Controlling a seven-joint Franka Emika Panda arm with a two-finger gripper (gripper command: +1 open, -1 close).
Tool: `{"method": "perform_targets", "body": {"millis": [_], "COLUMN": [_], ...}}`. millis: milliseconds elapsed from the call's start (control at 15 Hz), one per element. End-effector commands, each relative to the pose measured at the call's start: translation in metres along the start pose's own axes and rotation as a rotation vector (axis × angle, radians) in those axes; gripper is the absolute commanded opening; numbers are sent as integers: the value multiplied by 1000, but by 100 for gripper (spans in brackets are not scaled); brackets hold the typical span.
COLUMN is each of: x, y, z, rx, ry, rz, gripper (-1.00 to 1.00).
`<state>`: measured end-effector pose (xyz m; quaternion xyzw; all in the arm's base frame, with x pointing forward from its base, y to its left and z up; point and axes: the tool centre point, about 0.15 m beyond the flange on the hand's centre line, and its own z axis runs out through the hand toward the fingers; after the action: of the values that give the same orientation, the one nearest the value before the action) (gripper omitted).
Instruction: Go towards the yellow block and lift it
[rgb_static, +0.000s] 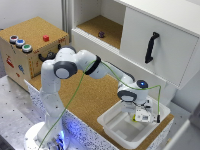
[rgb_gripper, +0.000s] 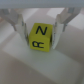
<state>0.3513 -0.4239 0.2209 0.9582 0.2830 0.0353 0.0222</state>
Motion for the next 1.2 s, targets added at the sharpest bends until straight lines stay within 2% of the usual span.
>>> {"method": "perform_targets", "body": {"millis": [0, 267, 467, 733, 933, 1133], "x": [18, 41, 61, 96, 130, 148], "y": [20, 11, -17, -59, -97, -122], "z": [-51, -123, -143, -148, -145, -127], "rx": [-27, -55, -24, 5, 32, 56], "ry": [60, 169, 197, 215, 189, 146], "rz": [169, 234, 210, 250, 289, 344], "gripper": [-100, -100, -100, -100, -100, -100]}}
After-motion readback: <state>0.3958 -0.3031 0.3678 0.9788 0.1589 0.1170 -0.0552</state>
